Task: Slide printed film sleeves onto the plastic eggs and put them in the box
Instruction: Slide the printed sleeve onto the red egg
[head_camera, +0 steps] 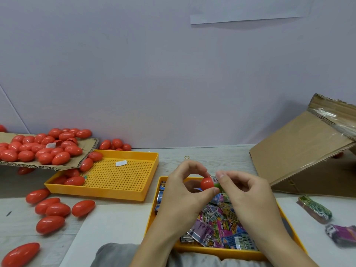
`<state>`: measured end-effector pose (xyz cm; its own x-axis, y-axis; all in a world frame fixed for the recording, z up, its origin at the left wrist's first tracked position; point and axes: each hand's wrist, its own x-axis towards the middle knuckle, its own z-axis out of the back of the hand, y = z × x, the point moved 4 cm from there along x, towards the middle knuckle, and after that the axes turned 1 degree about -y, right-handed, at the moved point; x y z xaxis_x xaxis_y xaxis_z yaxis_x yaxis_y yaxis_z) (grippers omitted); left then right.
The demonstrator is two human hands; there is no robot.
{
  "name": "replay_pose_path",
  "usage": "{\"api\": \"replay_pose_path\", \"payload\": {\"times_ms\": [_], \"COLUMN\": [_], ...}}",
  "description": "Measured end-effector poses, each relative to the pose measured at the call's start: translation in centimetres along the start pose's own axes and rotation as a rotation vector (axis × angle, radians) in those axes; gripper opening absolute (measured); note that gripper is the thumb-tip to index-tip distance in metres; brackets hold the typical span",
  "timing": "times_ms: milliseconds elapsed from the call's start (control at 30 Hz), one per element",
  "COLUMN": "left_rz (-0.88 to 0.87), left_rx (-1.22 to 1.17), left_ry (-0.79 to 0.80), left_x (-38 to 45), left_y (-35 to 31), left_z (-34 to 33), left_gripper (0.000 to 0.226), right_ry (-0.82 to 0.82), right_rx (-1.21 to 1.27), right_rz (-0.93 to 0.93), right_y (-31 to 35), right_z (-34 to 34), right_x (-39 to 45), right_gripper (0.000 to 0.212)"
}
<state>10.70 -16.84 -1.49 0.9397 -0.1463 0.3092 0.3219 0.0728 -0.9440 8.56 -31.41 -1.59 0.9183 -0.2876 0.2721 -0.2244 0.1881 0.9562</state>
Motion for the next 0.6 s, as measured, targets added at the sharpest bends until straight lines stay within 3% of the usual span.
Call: {"api": "replay_pose_path", "payload": {"times_ms": [300,600], "left_rz": [0.0,0.03], "left_rx": [-0.05,-0.013], "left_ry": [0.003,-0.022], "left_x": [-0.02,0.03], "left_y": [-0.11,0.04], "left_z": [-0.08,0.02], "left_gripper": [0.024,0.033], "right_ry": [-0.012,0.0], "right_rx": [0.028,0.12], "right_rz": [-0.044,-0.159], "right_y": [-0.19,-0.81], "right_z": [0.09,0.0], "right_x": [-0.03,0.05], "right_gripper": [0.013,0.012]}}
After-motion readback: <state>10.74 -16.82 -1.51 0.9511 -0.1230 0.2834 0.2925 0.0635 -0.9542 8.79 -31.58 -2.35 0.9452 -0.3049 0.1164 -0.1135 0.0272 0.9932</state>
